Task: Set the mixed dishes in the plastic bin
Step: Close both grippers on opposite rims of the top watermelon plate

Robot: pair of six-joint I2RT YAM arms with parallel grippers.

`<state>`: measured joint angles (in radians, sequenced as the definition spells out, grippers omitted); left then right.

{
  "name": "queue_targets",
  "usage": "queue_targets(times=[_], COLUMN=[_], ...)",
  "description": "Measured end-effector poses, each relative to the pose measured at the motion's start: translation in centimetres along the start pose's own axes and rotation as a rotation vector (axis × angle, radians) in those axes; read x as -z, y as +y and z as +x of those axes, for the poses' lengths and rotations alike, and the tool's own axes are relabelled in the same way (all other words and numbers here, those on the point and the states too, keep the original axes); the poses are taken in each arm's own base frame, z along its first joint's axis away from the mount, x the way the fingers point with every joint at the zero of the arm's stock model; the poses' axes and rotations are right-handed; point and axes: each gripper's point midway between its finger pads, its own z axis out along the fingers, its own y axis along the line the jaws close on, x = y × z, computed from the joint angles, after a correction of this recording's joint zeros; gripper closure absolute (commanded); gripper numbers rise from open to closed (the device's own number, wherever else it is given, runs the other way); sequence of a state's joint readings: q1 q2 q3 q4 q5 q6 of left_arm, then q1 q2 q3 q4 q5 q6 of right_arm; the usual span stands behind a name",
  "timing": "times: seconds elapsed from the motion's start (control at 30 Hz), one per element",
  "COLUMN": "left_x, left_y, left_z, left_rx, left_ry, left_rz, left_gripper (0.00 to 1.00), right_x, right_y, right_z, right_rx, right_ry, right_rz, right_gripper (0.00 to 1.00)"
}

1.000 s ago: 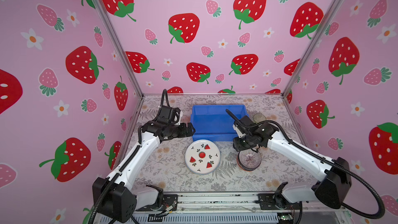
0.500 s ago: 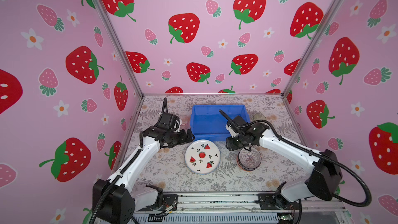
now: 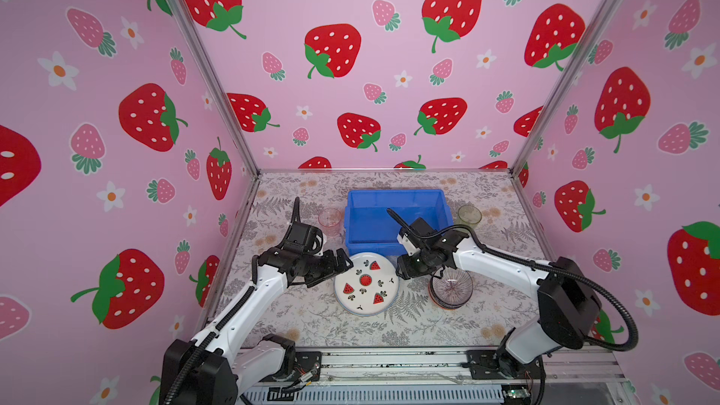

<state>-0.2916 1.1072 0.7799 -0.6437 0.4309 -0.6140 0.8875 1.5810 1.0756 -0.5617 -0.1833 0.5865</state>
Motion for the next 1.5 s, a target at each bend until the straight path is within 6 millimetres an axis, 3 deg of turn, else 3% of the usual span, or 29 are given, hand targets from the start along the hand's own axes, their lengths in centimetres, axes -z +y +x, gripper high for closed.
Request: queue_targets(times=[0.13, 0.37, 0.8, 1.13, 1.5], left_x=[-0.7, -1.5, -1.9, -3.4, -3.7], left_y=[0.0, 0.5, 2.0, 3.9, 3.2], left_z=[0.3, 0.5, 0.1, 1.3, 1.2], left_rx=[0.03, 0.058, 0.067, 0.093, 0.084], left_ry=[0.004, 0.001, -0.031, 0.007, 0.021], left_rz=[0.03, 0.041, -0.025, -0.073, -0.029], left_gripper=[0.0, 0.0, 0.0, 0.01, 0.01], right_x=[-0.8, -2.2, -2.7, -3.2, -3.4], right_y=[0.1, 0.4, 2.1, 2.6, 2.9], right_z=[0.4, 0.8, -0.1, 0.3, 0.5], right_rx=[-0.021, -0.039, -0.03, -0.019, -0.013], right_ry=[-0.001, 0.005, -0.025, -0.009, -0.006], right_rz=[-0.025, -0.061, -0.128, -0.14, -0.141], right_gripper=[0.42, 0.4, 0.4, 0.4, 0.45])
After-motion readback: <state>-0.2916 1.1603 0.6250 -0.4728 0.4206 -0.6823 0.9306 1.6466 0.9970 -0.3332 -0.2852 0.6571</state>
